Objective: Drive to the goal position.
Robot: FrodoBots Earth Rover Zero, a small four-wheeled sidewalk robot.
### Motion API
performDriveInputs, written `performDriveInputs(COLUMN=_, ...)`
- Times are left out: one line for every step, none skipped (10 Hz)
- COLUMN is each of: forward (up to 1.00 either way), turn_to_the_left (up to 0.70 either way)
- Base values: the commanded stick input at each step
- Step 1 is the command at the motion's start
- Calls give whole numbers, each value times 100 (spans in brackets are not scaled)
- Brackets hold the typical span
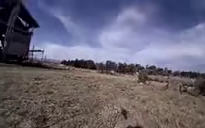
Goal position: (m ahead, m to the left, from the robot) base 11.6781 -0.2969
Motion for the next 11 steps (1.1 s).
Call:
performDriveInputs(forward=70, turn_to_the_left=0)
performDriveInputs(forward=70, turn_to_the_left=0)
performDriveInputs(forward=70, turn_to_the_left=0)
performDriveInputs(forward=70, turn_to_the_left=0)
performDriveInputs(forward=70, turn_to_the_left=0)
performDriveInputs(forward=70, turn_to_the_left=0)
performDriveInputs(forward=70, turn_to_the_left=0)
performDriveInputs(forward=70, turn_to_the_left=0)
performDriveInputs(forward=70, turn_to_the_left=0)
performDriveInputs(forward=70, turn_to_the_left=0)
performDriveInputs(forward=70, turn_to_the_left=0)
